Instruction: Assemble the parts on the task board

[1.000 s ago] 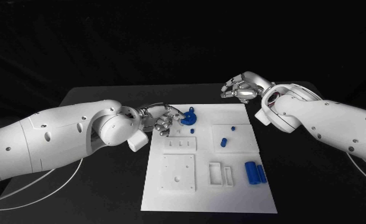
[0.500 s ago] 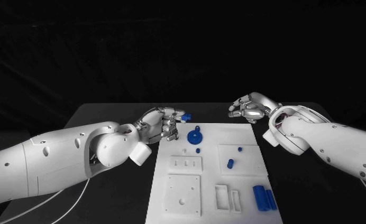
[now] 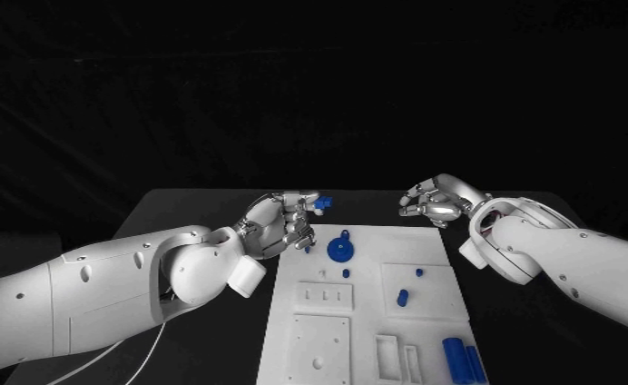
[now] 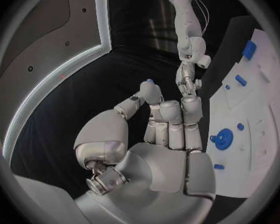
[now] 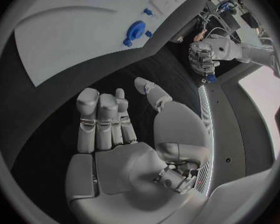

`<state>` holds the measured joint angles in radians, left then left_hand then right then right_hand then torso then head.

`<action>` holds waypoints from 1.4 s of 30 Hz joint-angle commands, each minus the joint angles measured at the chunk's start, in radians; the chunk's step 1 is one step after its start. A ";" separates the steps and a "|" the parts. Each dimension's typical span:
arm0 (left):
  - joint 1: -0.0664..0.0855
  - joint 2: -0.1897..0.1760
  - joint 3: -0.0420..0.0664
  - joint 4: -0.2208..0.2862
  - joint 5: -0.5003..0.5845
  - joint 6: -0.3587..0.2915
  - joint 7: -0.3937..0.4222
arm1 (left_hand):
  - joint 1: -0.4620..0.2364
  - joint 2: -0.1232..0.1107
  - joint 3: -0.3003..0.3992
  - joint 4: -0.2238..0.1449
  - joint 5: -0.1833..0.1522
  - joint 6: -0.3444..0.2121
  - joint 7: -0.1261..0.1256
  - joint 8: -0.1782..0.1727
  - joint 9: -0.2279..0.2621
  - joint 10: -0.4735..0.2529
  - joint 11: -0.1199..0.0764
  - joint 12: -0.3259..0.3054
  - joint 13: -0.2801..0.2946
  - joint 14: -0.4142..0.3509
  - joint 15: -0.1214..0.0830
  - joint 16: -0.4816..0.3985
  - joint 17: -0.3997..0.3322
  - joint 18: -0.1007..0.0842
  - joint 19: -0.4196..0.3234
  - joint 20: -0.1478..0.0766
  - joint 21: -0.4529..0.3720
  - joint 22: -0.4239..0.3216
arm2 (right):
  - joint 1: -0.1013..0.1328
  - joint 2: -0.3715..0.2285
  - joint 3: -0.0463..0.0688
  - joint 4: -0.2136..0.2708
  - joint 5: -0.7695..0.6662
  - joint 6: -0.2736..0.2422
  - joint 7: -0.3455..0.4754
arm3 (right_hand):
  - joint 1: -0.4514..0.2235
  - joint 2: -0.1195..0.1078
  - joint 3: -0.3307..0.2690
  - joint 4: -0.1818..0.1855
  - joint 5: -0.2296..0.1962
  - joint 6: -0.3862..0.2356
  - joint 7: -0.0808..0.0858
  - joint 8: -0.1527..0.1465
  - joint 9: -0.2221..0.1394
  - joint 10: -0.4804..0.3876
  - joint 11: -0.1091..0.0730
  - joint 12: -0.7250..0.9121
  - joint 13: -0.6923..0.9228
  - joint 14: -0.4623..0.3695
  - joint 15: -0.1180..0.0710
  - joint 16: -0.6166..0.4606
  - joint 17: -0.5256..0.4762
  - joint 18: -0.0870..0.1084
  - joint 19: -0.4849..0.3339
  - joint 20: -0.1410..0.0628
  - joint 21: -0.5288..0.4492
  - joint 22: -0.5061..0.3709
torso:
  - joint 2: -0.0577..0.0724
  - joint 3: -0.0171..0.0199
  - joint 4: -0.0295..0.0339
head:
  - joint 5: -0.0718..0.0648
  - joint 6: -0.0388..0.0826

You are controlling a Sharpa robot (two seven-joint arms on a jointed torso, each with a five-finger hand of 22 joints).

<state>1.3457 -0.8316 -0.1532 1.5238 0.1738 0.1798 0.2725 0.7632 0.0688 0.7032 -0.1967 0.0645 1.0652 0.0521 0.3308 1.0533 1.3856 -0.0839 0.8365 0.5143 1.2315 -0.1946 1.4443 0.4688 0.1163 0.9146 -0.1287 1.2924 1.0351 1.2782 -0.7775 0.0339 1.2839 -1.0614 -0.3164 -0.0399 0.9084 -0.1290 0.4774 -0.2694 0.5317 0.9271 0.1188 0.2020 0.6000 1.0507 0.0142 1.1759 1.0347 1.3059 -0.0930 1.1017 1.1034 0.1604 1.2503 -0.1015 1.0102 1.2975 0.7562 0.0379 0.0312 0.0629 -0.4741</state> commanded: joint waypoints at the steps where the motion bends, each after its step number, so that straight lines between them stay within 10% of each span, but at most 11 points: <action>1: 0.000 0.000 0.001 0.003 0.017 0.037 0.031 | 0.001 0.012 -0.001 0.005 -0.007 0.124 -0.053 -0.004 0.003 -0.046 -0.024 -0.001 0.000 -0.019 -0.018 -0.002 -0.001 -0.002 -0.006 -0.126 -0.005 0.000 | 0.000 0.000 0.000 -0.001 0.004 0.010 0.006 | 0.001 0.008 0.006 -0.002 0.007 -0.008 0.013 0.000 -0.002 -0.002 0.004 0.006 -0.002 0.002 0.002 -0.007 0.001 0.101 0.004 -0.003 -0.006 0.001 | 0.000 0.0011 -0.0001 | 0.001 -0.007; 18: 0.000 -0.004 0.002 -0.001 -0.003 0.038 0.034 | 0.006 0.012 -0.002 -0.001 -0.004 0.127 -0.054 -0.003 0.013 -0.044 -0.025 0.004 0.002 -0.015 -0.019 0.002 -0.001 -0.002 -0.005 -0.127 -0.003 0.001 | -0.002 -0.002 -0.001 0.023 0.008 -0.001 0.032 | 0.007 0.010 0.009 -0.006 0.009 -0.008 0.013 0.000 -0.002 -0.002 0.004 0.006 -0.002 0.002 0.002 -0.007 0.002 0.101 0.004 -0.003 -0.006 0.002 | 0.000 0.0018 -0.0008 | 0.001 -0.013; 29: 0.000 0.005 0.001 -0.021 -0.031 -0.073 0.005 | 0.017 0.004 0.000 -0.015 0.008 0.129 -0.056 -0.003 0.020 -0.043 -0.027 0.007 0.002 -0.013 -0.021 0.005 -0.001 -0.001 -0.003 -0.129 -0.001 0.003 | -0.022 -0.011 -0.002 0.167 -0.070 -0.185 0.283 | 0.094 0.020 0.044 -0.022 -0.031 -0.009 0.013 0.001 -0.002 -0.006 0.004 0.007 -0.003 -0.002 0.001 -0.006 0.005 0.101 -0.004 -0.006 -0.006 0.009 | -0.001 0.0033 0.0006 | 0.000 -0.005; 32: -0.006 0.011 0.001 -0.030 -0.031 -0.097 0.005 | 0.039 -0.018 0.006 -0.032 0.072 0.140 -0.060 -0.004 0.028 -0.035 -0.030 0.010 0.002 -0.007 -0.024 0.010 0.000 0.000 0.004 -0.131 0.001 0.004 | -0.027 -0.014 -0.003 0.208 -0.097 -0.157 0.271 | 0.110 0.010 0.049 -0.021 -0.035 -0.011 0.014 0.000 -0.003 -0.007 0.005 0.006 -0.004 -0.003 0.002 -0.006 0.006 0.101 -0.006 -0.004 -0.005 0.011 | 0.000 0.0030 0.0009 | -0.003 0.002; 42: -0.014 0.017 0.000 -0.071 -0.063 -0.161 0.010 | 0.045 -0.027 0.002 -0.018 0.033 0.137 -0.057 -0.021 0.030 -0.040 -0.027 0.000 -0.005 -0.011 -0.022 0.000 -0.008 -0.002 0.004 -0.131 -0.005 0.001 | -0.027 -0.028 -0.012 0.191 -0.169 -0.118 0.209 | 0.128 0.006 0.052 -0.022 -0.065 -0.014 0.016 -0.001 -0.005 -0.011 0.007 0.005 -0.006 -0.007 0.004 -0.009 0.007 0.101 -0.011 0.002 -0.005 0.015 | -0.001 0.0002 -0.0005 | -0.070 -0.027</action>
<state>1.3316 -0.8147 -0.1531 1.4547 0.1332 0.0657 0.2781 0.7980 0.0393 0.7054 -0.2196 0.1036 1.1797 -0.0178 0.3095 1.0831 1.3570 -0.1022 0.8433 0.5111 1.2143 -0.2079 1.4479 0.4620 0.1161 0.9147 -0.1286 1.2925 1.0372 1.2513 -0.8046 0.0210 1.4778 -1.1808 -0.4459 0.1814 1.0243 -0.1212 0.5229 -0.2903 0.4725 0.9260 0.1180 0.2021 0.5966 1.0470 0.0179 1.1799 1.0294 1.3025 -0.0896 1.0967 1.1083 0.1603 1.2428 -0.1018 1.0103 1.3076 0.7556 0.0391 0.0307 0.0069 -0.4950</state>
